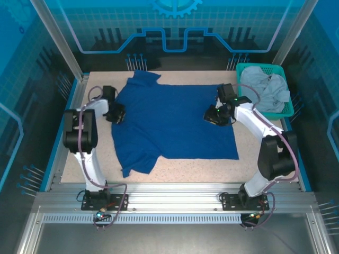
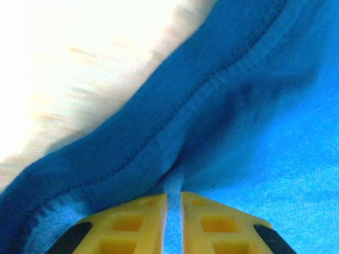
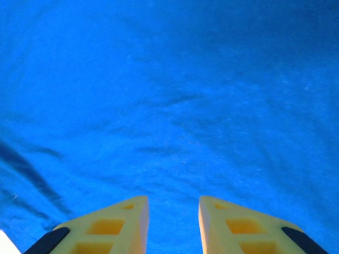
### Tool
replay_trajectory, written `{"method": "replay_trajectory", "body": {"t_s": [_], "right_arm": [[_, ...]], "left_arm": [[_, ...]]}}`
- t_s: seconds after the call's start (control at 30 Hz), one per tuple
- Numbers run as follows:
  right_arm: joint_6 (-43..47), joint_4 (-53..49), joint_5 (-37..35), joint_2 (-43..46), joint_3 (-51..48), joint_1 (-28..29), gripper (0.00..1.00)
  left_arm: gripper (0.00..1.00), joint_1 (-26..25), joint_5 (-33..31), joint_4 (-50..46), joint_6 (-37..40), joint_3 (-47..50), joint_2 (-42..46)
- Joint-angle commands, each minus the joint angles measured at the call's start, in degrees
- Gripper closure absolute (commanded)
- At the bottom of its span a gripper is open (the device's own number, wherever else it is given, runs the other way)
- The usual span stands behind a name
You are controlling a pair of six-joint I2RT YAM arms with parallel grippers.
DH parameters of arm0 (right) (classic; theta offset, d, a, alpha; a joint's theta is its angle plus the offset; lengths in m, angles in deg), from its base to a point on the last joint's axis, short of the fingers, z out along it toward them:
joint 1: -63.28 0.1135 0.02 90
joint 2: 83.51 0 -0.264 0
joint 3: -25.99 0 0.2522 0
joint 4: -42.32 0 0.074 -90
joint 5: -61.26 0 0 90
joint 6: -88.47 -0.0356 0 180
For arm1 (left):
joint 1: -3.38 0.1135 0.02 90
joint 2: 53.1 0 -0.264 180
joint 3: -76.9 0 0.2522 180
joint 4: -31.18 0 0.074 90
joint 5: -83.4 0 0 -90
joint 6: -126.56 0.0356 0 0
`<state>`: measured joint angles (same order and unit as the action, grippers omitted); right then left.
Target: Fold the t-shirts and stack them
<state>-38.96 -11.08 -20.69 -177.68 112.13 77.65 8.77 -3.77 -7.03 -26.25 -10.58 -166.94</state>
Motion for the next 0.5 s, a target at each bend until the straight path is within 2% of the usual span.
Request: {"method": "replay_trajectory", "body": {"t_s": [0.0, 0.1, 0.2, 0.3, 0.37, 0.47], "right_arm": [[0.8, -2.8, 1.0, -3.5, 4.0, 2.3, 0.69], [0.2, -4.0, 0.4, -7.0, 7.0, 3.2, 0.68], [0.1, -4.2, -0.5, -9.7, 10.1, 3.7, 0.68], [-0.5, -3.5, -2.1, -12.4, 13.4, 3.5, 0.68], [-1.5, -1.4, -2.5, -14.3, 14.6, 2.8, 0.68], [-2.6, 1.2, -2.6, -18.3, 17.0, 2.2, 0.70]], "left_arm": [[0.81, 2.2, -2.7, -2.5, 2.2, 6.5, 3.7], [0.78, 2.9, -2.8, -1.8, 2.9, 7.2, 6.4], [0.71, 2.8, -1.8, -2.7, 4.4, 3.6, 6.7], [0.66, 1.9, -3.4, -5.2, 4.7, -0.5, 8.5], [0.65, 0.6, -4.3, -6.3, 4.3, -2.4, 9.6], [0.65, -1.0, -1.3, -7.6, 2.5, -4.7, 7.7]]}}
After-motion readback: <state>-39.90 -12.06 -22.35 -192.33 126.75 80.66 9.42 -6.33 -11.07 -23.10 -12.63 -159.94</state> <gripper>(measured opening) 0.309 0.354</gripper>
